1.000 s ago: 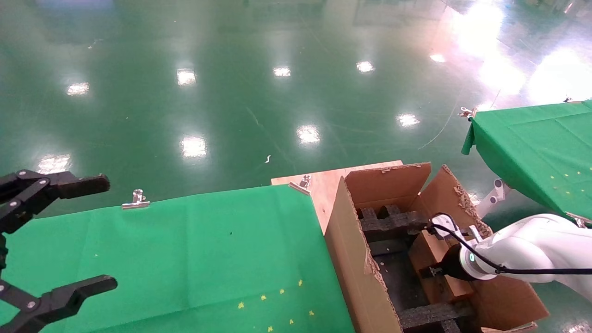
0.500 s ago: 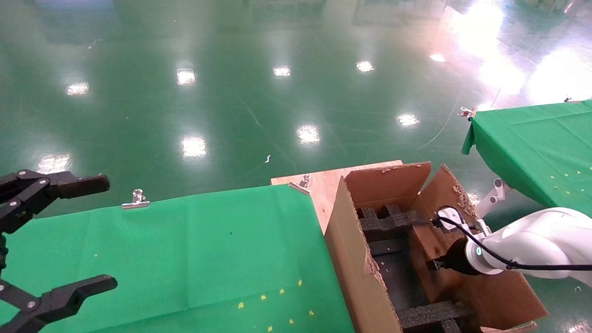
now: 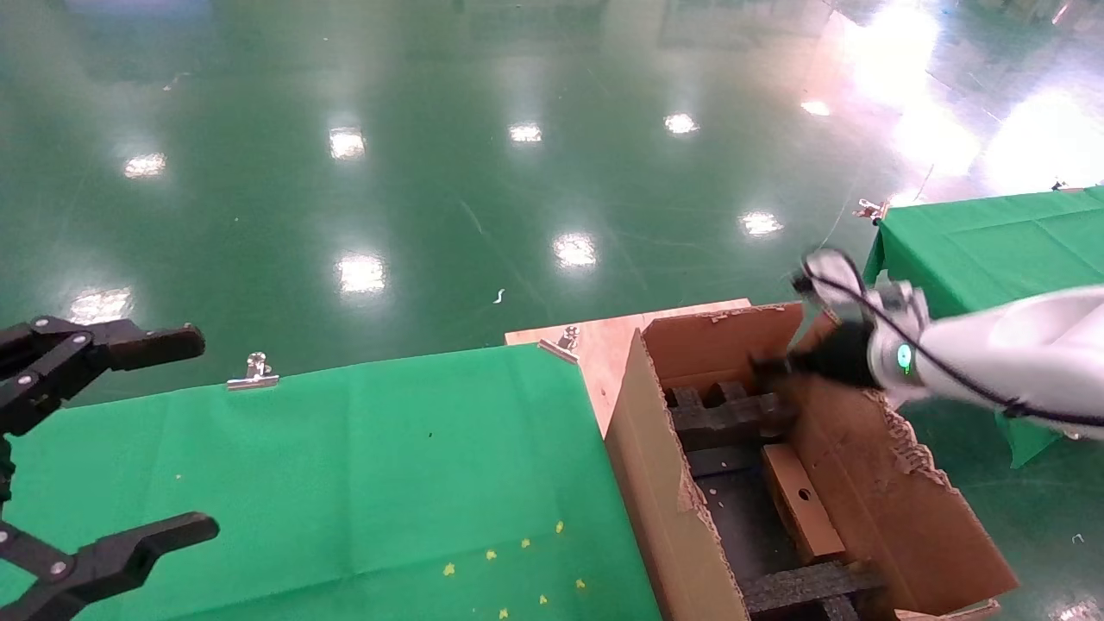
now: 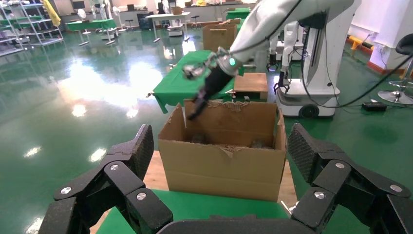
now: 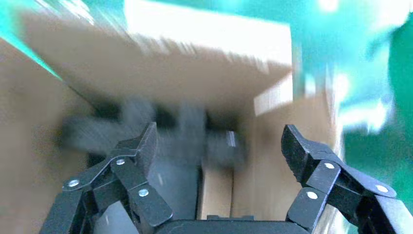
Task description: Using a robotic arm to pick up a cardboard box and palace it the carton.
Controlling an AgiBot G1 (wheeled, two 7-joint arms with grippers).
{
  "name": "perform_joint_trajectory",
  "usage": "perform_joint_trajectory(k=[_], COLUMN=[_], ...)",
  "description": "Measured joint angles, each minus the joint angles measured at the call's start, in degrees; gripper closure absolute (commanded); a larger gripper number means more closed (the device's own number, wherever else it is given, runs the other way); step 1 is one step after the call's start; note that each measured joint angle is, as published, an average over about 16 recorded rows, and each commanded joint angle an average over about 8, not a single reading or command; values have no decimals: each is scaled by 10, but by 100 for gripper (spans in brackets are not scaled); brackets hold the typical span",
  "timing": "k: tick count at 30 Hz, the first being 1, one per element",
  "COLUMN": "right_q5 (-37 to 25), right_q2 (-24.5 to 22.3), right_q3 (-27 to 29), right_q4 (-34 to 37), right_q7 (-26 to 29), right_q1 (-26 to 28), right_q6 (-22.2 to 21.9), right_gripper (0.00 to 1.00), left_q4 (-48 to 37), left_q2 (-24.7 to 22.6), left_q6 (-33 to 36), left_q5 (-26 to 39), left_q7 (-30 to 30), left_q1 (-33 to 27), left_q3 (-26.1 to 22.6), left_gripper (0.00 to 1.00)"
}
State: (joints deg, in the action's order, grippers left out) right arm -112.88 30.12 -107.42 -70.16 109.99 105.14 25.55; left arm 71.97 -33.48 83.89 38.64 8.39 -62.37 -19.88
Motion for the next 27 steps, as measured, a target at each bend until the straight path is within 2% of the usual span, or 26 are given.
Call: perform_joint_trajectory(k=[7,14,21,27], right_q5=[27,96,137,162], right_q2=[-35,-47,-50,-47], right_q3=[17,20,22,52], right_q4=[-69,-87,-91,-90], right_q7=[-70,-126,-148,-177], right_q1=[52,79,89,74], right_q6=[-85,-149,-166,-143], right_gripper=[0,0,0,0], left_q4=[0,0,0,0], left_q2=[0,0,0,0], left_q6=[0,0,0,0], left_q5=[0,0,0,0], left_q7=[0,0,0,0], left_q1=[0,0,0,0], left_q3=[0,0,0,0], left_gripper=[0,0,0,0])
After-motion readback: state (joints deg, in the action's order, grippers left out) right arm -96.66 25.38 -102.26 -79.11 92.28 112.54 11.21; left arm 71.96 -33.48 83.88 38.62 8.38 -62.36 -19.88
